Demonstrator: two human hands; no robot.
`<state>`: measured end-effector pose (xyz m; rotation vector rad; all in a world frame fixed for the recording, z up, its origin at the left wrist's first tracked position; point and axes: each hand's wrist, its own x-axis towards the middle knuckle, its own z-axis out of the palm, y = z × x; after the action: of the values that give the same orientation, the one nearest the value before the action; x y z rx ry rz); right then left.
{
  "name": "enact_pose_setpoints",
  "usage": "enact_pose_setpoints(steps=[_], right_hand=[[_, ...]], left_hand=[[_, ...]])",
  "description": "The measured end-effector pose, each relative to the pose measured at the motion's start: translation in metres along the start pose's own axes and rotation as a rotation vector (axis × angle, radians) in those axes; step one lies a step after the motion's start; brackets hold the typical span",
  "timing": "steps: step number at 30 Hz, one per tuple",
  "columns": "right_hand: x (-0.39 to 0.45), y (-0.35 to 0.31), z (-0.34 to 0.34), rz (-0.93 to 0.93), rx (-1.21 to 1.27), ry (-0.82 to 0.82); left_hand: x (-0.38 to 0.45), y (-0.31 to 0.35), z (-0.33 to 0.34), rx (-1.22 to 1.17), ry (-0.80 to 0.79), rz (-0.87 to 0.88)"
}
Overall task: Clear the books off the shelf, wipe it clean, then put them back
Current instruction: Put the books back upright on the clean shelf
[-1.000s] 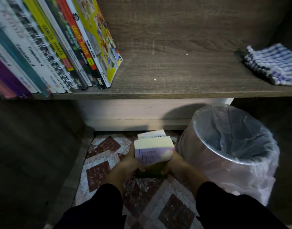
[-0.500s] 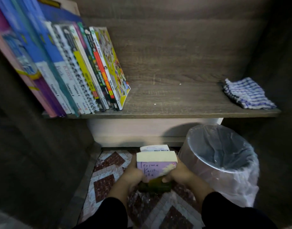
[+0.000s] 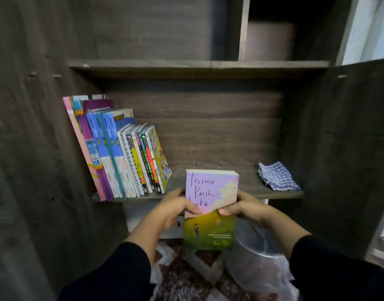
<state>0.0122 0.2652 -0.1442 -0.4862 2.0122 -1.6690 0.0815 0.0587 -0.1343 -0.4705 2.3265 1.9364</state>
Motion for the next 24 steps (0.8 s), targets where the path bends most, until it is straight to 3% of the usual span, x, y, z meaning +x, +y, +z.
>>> enact_pose_setpoints(steps=[3, 6, 10, 17, 24], right_hand=[[0.006, -0.039, -0.013, -0.003, 0.006, 0.019], [0.03, -0.053, -0.021, -0.019, 0.095, 0.156], [0.064, -0.062, -0.023, -0.022, 0.321, 0.253], [0.117, -0.045, -0.026, 0.077, 0.523, 0.222], [0.126, -0.041, -0.029, 0.107, 0.561, 0.234]], left_hand=[[0.007, 0.033, -0.007, -0.06, 0.013, 0.084], [0.031, 0.048, -0.001, -0.166, 0.133, 0.186], [0.067, 0.053, 0.009, -0.192, 0.267, 0.186], [0.129, 0.04, 0.002, -0.19, 0.222, 0.103], [0.134, 0.04, 0.0, -0.191, 0.145, -0.012]])
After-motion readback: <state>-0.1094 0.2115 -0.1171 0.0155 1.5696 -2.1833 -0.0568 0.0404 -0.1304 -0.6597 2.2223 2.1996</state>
